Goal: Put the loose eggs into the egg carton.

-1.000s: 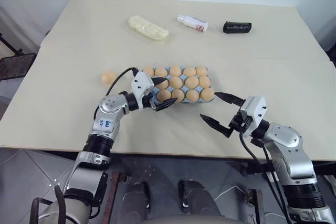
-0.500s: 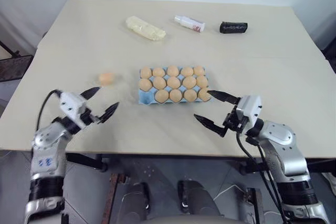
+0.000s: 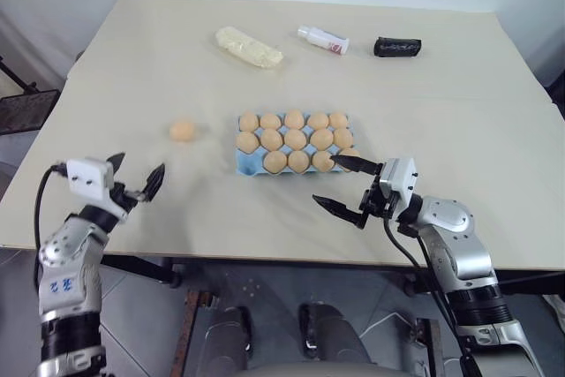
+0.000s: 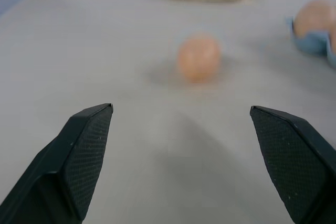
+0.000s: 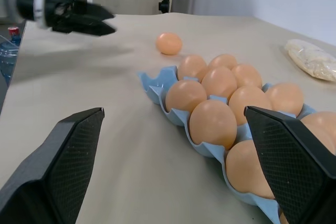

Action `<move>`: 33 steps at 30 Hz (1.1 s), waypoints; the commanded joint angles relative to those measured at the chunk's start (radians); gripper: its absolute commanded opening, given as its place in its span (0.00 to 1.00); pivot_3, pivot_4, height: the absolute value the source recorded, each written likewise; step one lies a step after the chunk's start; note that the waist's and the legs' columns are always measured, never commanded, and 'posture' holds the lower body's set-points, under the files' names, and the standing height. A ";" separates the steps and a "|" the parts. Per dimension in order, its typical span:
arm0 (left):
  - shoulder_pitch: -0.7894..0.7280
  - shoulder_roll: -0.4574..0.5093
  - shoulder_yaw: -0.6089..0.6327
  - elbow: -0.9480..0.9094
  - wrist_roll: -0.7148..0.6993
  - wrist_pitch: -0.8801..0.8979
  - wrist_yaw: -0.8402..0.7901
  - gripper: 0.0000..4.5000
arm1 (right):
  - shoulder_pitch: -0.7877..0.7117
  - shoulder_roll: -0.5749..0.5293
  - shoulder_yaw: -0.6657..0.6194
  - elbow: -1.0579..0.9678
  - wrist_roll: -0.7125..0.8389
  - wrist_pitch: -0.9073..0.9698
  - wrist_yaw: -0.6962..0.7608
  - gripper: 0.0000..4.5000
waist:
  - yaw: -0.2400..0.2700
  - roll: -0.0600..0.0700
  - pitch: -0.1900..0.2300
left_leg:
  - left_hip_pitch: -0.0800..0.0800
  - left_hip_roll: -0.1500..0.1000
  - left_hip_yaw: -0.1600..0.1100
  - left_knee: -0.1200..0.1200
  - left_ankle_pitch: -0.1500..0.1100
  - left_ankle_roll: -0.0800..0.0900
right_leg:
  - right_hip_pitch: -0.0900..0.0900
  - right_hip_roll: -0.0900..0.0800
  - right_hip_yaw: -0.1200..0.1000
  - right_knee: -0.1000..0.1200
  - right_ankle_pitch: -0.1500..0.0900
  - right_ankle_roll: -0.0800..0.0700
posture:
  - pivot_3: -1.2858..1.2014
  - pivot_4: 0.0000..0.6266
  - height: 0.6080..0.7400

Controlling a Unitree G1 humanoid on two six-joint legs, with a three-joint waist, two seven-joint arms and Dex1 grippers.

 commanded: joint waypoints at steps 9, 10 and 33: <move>-0.482 0.020 -0.180 0.532 0.169 -0.030 0.030 0.99 | 0.012 0.001 -0.022 -0.058 -0.014 -0.010 -0.044 1.00 | 0.006 0.000 0.000 | -0.001 0.000 0.003 0.000 0.002 0.003 | -0.002 0.002 -0.006 0.000 0.000 0.001 | 0.52 0.24 1.00; -0.513 0.021 -0.191 0.579 0.182 -0.040 0.033 0.99 | 0.014 0.002 -0.021 -0.063 -0.015 -0.008 -0.048 1.00 | 0.008 0.000 0.000 | -0.001 0.000 0.003 0.001 0.002 0.003 | -0.002 0.003 -0.006 0.000 0.000 0.001 | 0.52 0.24 1.00; -0.456 -0.007 -0.220 0.445 -0.005 -0.268 -0.481 0.40 | 0.044 0.006 -0.025 -0.066 -0.019 -0.031 -0.076 1.00 | 0.015 0.000 0.000 | -0.002 0.001 0.004 0.001 0.002 0.002 | -0.004 0.003 -0.006 0.001 0.000 0.001 | 0.52 0.24 1.00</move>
